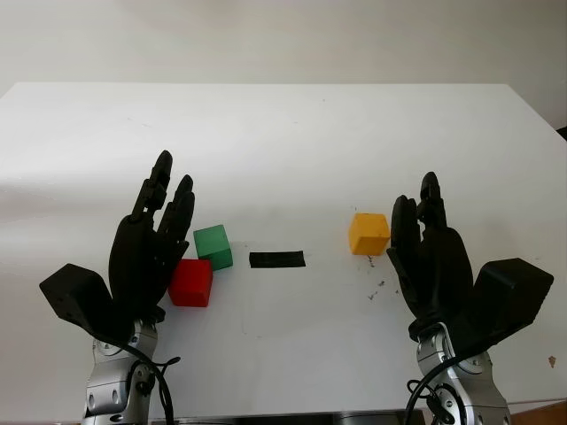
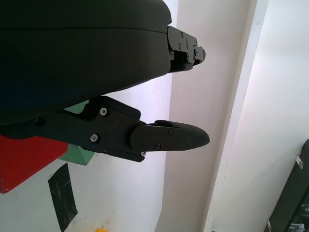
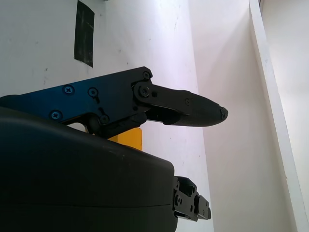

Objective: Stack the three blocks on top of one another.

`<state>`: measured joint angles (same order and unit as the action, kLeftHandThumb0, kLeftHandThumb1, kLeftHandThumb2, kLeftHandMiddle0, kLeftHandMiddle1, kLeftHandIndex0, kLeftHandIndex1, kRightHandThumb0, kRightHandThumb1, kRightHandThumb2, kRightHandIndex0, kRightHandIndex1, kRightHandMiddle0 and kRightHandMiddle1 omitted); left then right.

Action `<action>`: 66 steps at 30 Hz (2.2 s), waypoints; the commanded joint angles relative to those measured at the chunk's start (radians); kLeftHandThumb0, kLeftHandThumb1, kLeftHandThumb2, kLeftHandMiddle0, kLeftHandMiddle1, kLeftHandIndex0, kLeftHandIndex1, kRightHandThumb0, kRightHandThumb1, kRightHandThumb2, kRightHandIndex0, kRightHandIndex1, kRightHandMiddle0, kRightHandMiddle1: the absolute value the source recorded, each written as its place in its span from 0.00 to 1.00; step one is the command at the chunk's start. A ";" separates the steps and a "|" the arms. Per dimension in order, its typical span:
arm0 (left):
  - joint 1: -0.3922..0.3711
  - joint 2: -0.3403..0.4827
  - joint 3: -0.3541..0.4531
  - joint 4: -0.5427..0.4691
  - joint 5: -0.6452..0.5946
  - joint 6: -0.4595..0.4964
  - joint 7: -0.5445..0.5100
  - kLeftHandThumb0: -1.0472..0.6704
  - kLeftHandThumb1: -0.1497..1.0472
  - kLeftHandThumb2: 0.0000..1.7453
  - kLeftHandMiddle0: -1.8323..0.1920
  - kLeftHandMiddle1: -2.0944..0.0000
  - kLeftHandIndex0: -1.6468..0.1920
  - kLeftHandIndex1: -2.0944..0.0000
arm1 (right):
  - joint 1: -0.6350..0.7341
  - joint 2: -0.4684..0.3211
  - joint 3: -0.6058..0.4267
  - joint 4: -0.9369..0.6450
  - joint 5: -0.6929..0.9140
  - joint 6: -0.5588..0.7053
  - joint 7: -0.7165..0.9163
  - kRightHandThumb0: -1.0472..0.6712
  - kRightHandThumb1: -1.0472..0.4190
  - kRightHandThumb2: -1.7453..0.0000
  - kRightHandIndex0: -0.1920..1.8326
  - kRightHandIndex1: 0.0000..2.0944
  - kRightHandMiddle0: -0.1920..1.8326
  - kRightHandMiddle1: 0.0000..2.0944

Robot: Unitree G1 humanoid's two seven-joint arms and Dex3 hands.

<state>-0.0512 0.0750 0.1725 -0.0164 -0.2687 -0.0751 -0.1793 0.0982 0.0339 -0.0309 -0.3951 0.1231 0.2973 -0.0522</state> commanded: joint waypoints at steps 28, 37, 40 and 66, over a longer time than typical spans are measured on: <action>0.012 0.388 0.084 -0.117 0.399 -0.137 -0.003 0.23 1.00 0.15 0.81 0.97 0.76 0.96 | 0.006 0.016 0.005 -0.012 -0.019 -0.017 -0.003 0.24 0.00 0.67 0.00 0.00 0.00 0.00; 0.092 0.630 0.140 -0.340 0.595 0.011 -0.156 0.16 0.96 0.03 0.84 0.98 0.69 0.96 | -0.016 0.016 0.007 0.004 -0.025 -0.016 -0.007 0.23 0.00 0.67 0.00 0.00 0.00 0.00; 0.122 0.669 0.156 -0.375 0.614 0.007 -0.194 0.15 0.95 0.03 0.84 0.98 0.68 0.96 | -0.020 0.021 0.007 0.005 -0.020 -0.014 -0.010 0.23 0.00 0.68 0.00 0.00 0.00 0.00; 0.275 0.695 0.145 -0.451 0.770 -0.136 -0.229 0.08 0.98 0.03 0.86 0.98 0.65 0.97 | -0.023 0.022 0.008 0.011 -0.011 -0.019 -0.009 0.24 0.00 0.68 0.00 0.00 0.00 0.00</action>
<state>0.2161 0.7764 0.3272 -0.4495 0.4913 -0.2064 -0.4148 0.0798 0.0510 -0.0171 -0.3786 0.1089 0.2831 -0.0611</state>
